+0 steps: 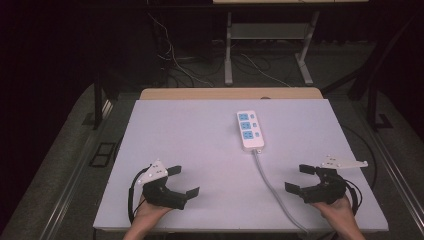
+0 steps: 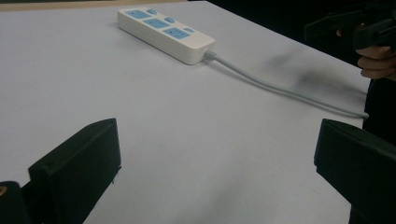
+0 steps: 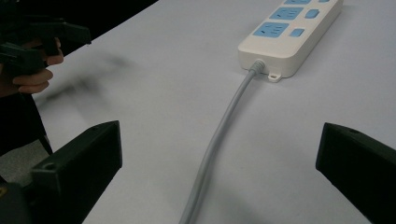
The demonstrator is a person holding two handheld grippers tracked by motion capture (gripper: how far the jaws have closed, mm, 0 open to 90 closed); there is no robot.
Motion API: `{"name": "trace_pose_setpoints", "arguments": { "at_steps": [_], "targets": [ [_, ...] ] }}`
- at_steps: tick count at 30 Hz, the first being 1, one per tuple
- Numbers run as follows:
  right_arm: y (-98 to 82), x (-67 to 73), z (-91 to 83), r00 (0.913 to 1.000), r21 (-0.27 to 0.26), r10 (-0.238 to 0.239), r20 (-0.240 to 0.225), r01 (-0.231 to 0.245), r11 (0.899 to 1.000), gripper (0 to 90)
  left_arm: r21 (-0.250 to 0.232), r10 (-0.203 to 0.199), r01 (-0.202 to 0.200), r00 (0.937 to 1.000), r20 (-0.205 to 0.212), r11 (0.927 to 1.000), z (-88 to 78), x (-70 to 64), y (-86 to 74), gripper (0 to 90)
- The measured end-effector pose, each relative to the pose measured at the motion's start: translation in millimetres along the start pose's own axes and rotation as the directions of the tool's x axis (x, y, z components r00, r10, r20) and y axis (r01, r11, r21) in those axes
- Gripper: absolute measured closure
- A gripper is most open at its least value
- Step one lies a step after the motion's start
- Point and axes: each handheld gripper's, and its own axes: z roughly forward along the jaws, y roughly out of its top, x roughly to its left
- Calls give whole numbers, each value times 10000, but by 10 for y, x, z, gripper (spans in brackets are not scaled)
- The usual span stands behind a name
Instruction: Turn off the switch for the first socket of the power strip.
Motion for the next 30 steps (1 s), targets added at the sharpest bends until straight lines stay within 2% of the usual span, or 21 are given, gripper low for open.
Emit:
{"name": "trace_pose_setpoints", "arguments": {
  "at_steps": [21, 30],
  "targets": [
    [13, -28, -52, 9999, 105, 138, -51, -137, 9999, 3, -146, -60, 60, 10000, 17, 9999, -15, 5, 3, 0],
    [54, -22, -66, 9997, 397, 94, 210, -102, 9992, 3, -152, -30, 32, 9999, 119, 9999, -17, -4, -3, 0]
  ]
}}
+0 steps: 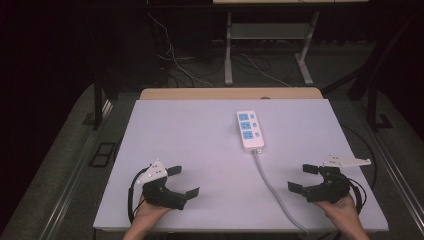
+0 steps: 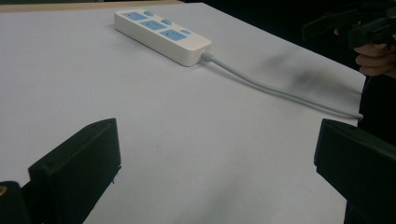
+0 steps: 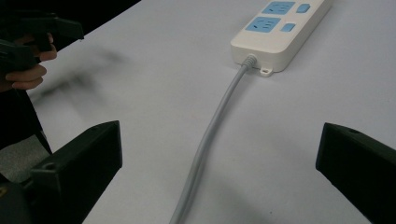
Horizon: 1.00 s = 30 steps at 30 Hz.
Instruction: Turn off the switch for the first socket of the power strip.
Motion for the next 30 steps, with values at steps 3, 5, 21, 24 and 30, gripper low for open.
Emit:
{"name": "trace_pose_setpoints", "arguments": {
  "at_steps": [3, 5, 21, 24, 30],
  "targets": [
    [28, 1, -2, 10000, 177, -16, 15, 15, 9998, 3, -37, -45, 45, 10000, -31, 10000, -13, 4, -3, 0],
    [36, 1, 0, 10000, 233, -42, 11, 41, 9997, 3, -39, -62, 62, 10000, -31, 10000, -13, 9, -3, 0],
    [294, -16, 27, 9995, 713, -168, -285, 188, 9973, 3, 53, -8, 8, 10000, 21, 10000, -5, 12, -8, 0],
    [328, -26, 32, 9994, 752, -145, -312, 169, 9970, 3, 32, -44, 44, 10000, 29, 10000, -6, 12, -8, 0],
    [455, -48, 61, 9991, 826, -263, -330, 290, 9962, 4, 32, -51, 51, 10000, 22, 10000, -6, 21, -8, 0]
  ]
}}
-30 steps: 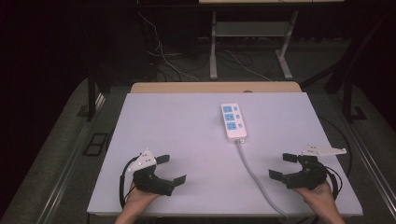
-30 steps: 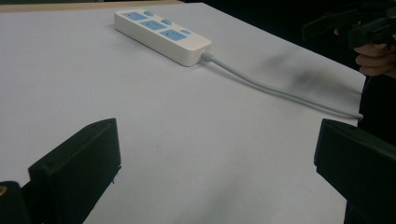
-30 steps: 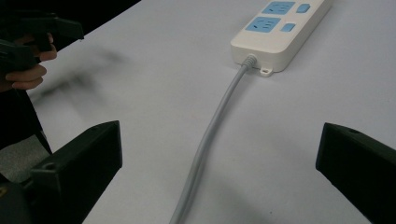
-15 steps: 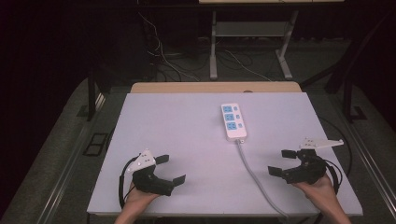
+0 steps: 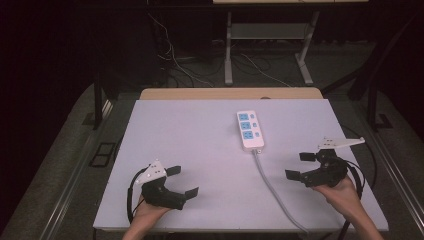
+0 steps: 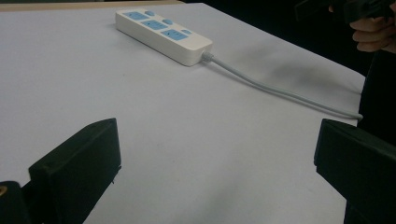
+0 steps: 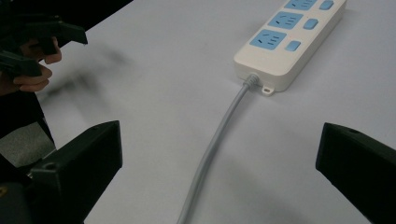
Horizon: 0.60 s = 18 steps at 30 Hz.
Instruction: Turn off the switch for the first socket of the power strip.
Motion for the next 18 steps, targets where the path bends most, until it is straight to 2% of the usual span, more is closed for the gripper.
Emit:
{"name": "trace_pose_setpoints", "arguments": {
  "at_steps": [18],
  "targets": [
    [426, 3, 146, 9984, 444, -542, -162, 549, 9975, 4, -70, -85, 85, 9999, 58, 9999, -5, 7, 0, 0]
  ]
}}
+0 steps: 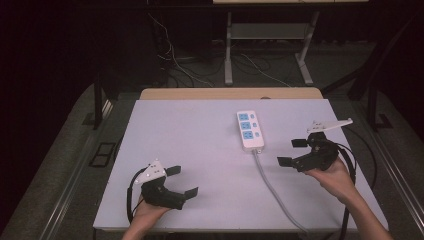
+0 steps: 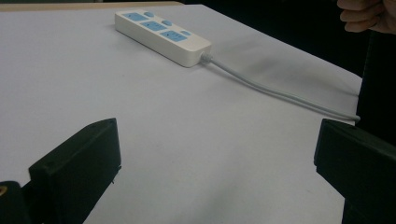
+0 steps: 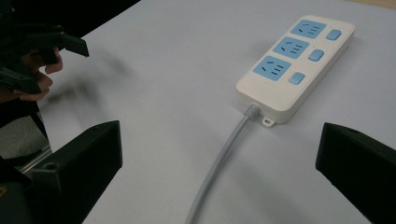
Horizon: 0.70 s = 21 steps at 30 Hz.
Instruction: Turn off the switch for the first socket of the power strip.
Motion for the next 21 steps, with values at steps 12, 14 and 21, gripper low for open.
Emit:
{"name": "trace_pose_setpoints", "arguments": {
  "at_steps": [12, 14, 21],
  "targets": [
    [217, -32, 114, 9998, 210, -155, -126, 157, 9997, 4, 0, -10, 10, 10000, -20, 10000, -3, 3, -1, 0],
    [234, -40, 123, 9998, 227, -158, -127, 161, 9996, 4, 4, -9, 9, 10000, -13, 10000, -3, 4, -1, 0],
    [357, -90, 216, 9997, 392, -174, -174, 181, 9991, 4, -6, 5, -5, 10000, -24, 10000, -8, 9, 0, 0]
  ]
}}
